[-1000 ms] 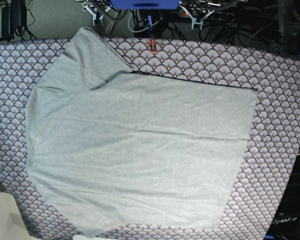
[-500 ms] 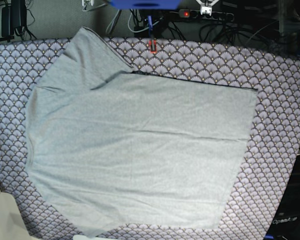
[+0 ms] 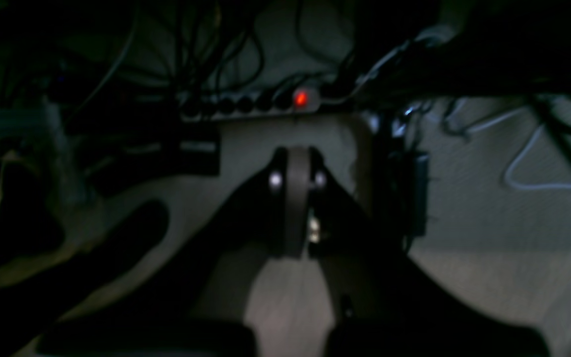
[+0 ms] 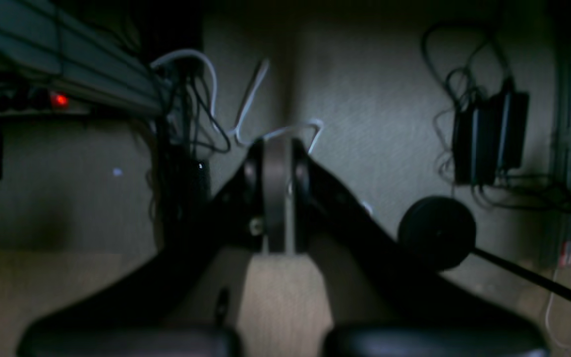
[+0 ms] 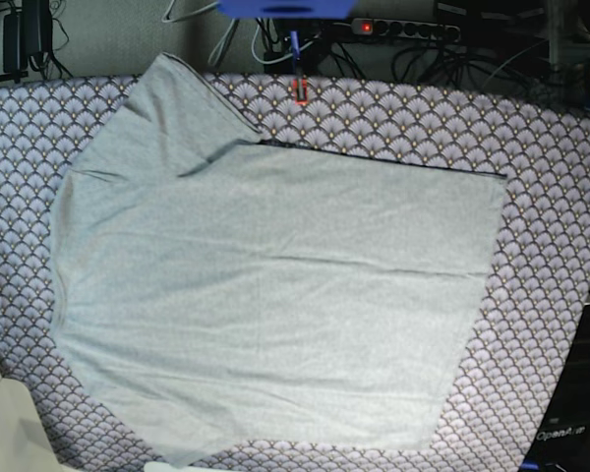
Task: Fold the T-shirt properly
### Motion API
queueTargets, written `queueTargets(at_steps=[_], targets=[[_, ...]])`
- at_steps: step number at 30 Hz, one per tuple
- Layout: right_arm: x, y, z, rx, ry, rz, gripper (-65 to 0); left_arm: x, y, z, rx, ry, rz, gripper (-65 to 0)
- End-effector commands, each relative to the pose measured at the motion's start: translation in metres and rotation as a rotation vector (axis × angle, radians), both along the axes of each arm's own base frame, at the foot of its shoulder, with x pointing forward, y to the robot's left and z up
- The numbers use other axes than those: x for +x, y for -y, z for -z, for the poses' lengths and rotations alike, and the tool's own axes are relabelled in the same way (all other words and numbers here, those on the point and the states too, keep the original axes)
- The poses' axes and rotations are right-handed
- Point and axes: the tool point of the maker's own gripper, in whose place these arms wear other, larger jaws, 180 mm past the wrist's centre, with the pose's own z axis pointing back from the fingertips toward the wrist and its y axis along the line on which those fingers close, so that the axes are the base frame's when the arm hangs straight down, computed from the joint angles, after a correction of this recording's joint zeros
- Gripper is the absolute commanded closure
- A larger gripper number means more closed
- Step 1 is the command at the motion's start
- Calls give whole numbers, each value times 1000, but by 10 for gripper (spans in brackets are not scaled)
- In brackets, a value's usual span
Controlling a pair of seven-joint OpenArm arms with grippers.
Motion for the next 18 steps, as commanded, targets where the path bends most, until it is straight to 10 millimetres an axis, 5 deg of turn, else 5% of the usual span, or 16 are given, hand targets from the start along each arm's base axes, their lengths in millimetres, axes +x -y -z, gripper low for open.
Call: queueTargets(at_steps=[1, 7, 13, 18], targets=[[-13, 10, -13, -23, 24, -14, 0, -17, -3, -12, 4, 26, -1, 0], [-28, 28, -50, -76, 144, 2, 0, -50, -9, -60, 21, 180, -35, 0], [-18, 52, -80, -137, 261, -8, 0, -39, -32, -94, 58, 328, -103, 0], [6, 62, -139, -191, 451, -44, 0, -11, -41, -171, 12, 510, -125, 0]])
